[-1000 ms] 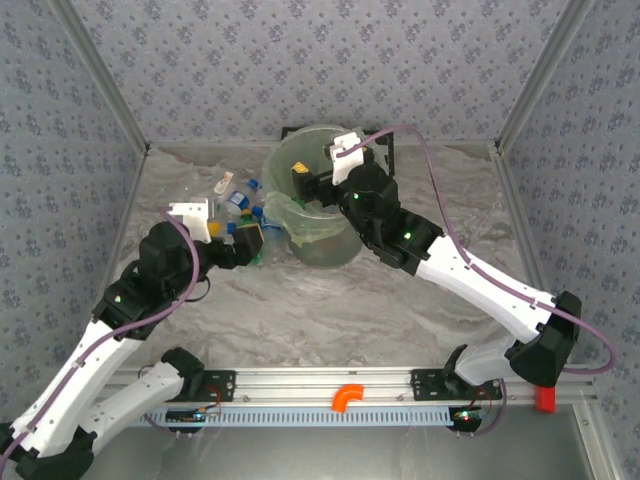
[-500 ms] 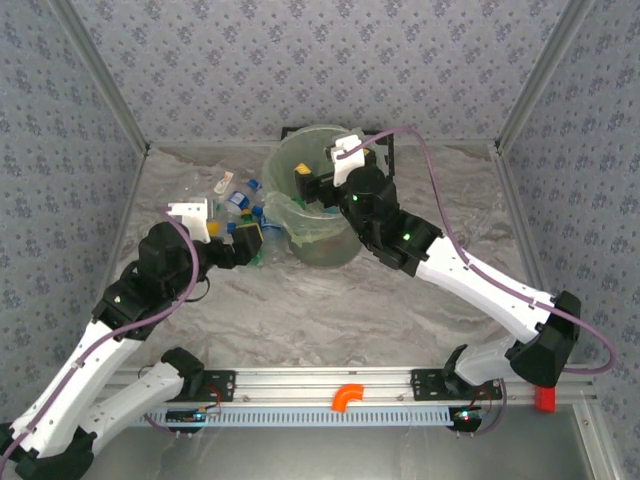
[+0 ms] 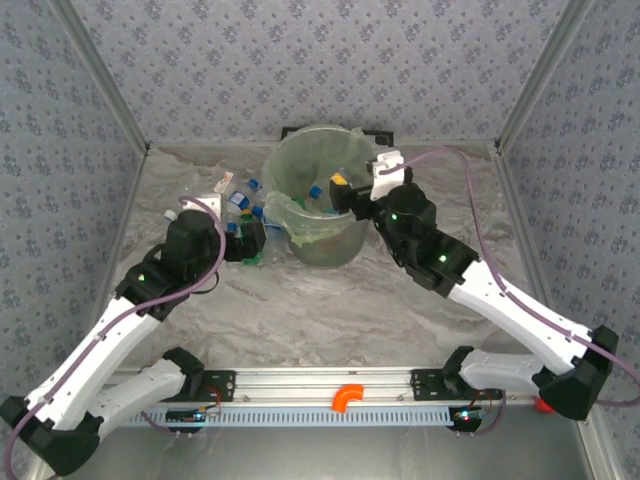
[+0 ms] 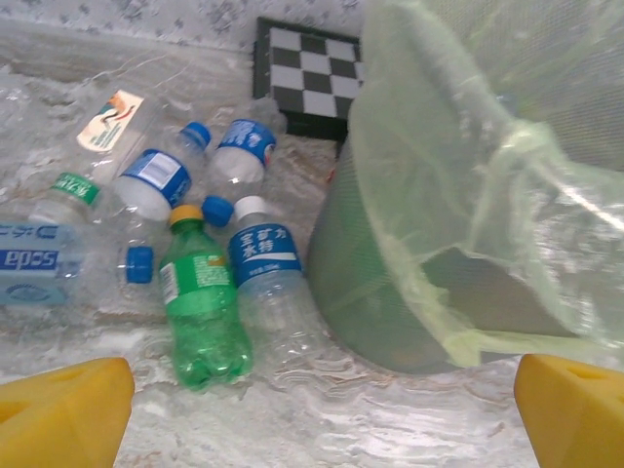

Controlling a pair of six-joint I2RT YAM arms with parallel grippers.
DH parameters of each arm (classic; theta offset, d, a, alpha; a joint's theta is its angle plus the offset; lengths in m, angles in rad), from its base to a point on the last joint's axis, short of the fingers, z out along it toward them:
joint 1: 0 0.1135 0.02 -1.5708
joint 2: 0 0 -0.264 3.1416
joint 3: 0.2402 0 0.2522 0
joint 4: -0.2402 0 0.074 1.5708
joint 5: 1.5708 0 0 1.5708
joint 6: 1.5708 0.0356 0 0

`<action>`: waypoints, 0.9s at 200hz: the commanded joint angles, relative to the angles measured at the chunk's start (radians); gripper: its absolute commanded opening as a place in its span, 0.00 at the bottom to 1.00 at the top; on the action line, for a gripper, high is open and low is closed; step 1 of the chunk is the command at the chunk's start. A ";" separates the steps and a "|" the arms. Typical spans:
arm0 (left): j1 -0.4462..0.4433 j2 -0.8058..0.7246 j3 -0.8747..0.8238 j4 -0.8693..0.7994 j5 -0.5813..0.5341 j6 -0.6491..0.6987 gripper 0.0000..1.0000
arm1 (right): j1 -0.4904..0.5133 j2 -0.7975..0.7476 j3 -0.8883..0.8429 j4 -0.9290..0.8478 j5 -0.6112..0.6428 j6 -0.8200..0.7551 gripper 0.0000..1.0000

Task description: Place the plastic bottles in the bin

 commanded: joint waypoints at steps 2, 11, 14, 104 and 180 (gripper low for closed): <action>0.038 0.030 0.068 -0.011 -0.035 0.012 1.00 | -0.027 -0.085 -0.072 -0.008 0.006 0.045 0.99; 0.063 0.052 0.074 -0.008 -0.020 0.013 1.00 | -0.039 -0.120 -0.109 -0.006 0.003 0.051 0.99; 0.071 0.056 0.077 -0.011 -0.014 0.012 1.00 | -0.043 -0.132 -0.123 -0.005 0.002 0.053 0.99; 0.374 0.385 0.184 -0.075 0.143 -0.007 0.96 | -0.169 -0.357 -0.406 0.089 -0.136 0.116 0.99; 0.517 0.583 0.149 -0.039 0.241 -0.076 0.88 | -0.194 -0.442 -0.478 0.104 -0.199 0.157 1.00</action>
